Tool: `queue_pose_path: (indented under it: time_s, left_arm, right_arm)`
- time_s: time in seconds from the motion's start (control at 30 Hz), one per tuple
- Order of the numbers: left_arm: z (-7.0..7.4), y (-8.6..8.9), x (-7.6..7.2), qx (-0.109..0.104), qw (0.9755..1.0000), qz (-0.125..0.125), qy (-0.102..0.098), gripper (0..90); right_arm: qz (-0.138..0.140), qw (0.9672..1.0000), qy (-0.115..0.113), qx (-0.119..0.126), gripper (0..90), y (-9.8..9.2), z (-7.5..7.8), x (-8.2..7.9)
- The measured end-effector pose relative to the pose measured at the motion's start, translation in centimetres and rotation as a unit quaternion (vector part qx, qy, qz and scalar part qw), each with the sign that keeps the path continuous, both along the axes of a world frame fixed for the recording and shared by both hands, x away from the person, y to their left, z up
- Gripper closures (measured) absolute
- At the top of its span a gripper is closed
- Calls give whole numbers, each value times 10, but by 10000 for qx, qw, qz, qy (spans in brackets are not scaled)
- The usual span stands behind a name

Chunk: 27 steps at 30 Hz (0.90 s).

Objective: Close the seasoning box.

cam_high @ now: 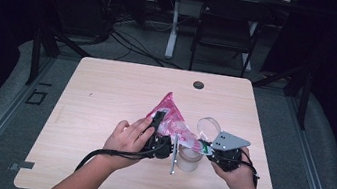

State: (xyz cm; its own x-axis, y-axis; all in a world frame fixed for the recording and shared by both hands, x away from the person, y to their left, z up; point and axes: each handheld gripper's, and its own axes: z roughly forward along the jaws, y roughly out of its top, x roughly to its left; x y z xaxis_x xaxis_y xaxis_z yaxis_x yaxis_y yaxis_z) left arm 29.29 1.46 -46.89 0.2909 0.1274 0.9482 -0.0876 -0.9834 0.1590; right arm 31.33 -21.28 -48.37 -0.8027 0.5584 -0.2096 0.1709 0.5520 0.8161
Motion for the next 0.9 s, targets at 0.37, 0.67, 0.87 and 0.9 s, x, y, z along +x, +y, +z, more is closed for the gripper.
queue_pose_path:
  time_s: [0.37,0.67,0.87,0.9]
  left_arm:
    - [-6,8,1,-315,9991,107,262,657]
    - [-14,13,-1,-509,9975,189,444,659]
    - [-21,18,-1,-694,9954,245,609,661]
    - [-21,18,-2,-701,9953,253,616,661]
  right_arm:
    - [66,10000,-39,54,900,4,3,1]
    - [121,9999,-67,62,900,7,5,1]
    - [187,9998,-90,19,900,11,6,0]
    - [193,9998,-95,20,900,12,6,0]
